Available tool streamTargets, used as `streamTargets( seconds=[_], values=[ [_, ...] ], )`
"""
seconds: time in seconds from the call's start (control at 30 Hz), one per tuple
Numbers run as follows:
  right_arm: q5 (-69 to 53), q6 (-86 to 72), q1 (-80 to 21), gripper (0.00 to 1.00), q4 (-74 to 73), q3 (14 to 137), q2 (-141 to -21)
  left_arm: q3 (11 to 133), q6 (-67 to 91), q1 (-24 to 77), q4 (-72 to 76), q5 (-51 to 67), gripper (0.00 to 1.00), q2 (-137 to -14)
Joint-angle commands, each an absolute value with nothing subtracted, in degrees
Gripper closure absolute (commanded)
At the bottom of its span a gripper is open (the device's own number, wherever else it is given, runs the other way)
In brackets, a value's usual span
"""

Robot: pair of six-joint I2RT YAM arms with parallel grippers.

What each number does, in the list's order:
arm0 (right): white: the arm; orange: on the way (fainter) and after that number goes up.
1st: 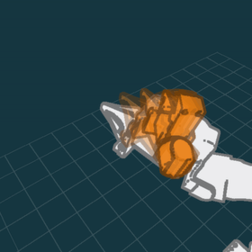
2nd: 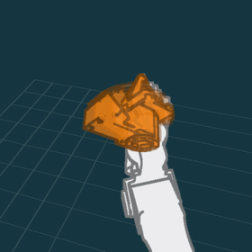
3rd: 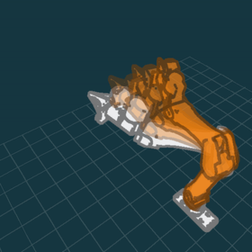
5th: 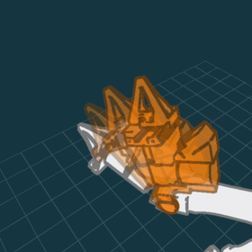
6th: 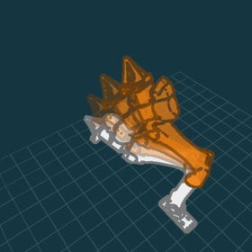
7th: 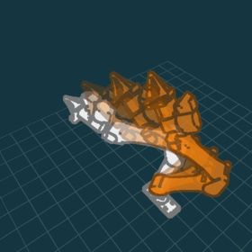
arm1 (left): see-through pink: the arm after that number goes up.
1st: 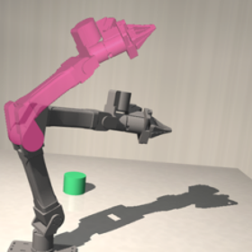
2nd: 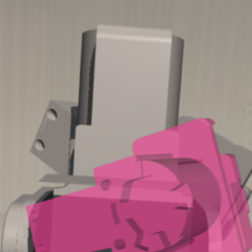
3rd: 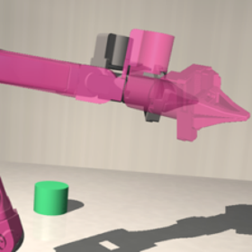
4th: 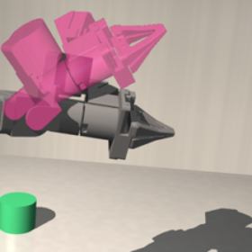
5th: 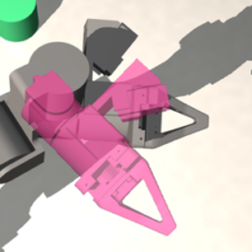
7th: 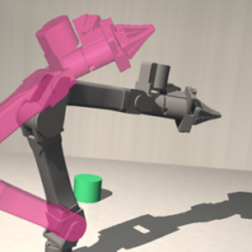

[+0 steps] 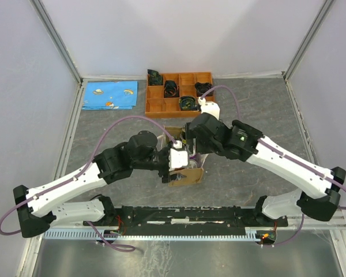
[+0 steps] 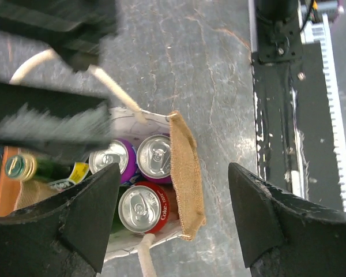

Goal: Place the beverage into the canvas bag

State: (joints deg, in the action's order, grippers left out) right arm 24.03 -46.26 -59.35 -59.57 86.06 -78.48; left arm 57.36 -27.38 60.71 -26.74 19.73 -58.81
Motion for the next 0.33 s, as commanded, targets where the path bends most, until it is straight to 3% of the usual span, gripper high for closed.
streamTargets(
  seconds=[0.0, 0.17, 0.3],
  values=[
    [27.9, -48.3, -59.1, 0.12, -56.4, 84.6, -74.3, 59.7, -11.6, 56.1, -22.1, 17.5, 0.17, -57.7],
    [31.6, -52.3, -59.1, 0.01, -62.6, 84.2, -73.1, 57.2, 2.2, 41.2, -19.8, 18.7, 0.16, -55.9],
    [32.1, -53.5, -59.1, 0.01, -62.3, 80.9, -71.2, 55.1, 6.3, 32.0, -18.5, 18.4, 0.16, -55.0]
  ],
)
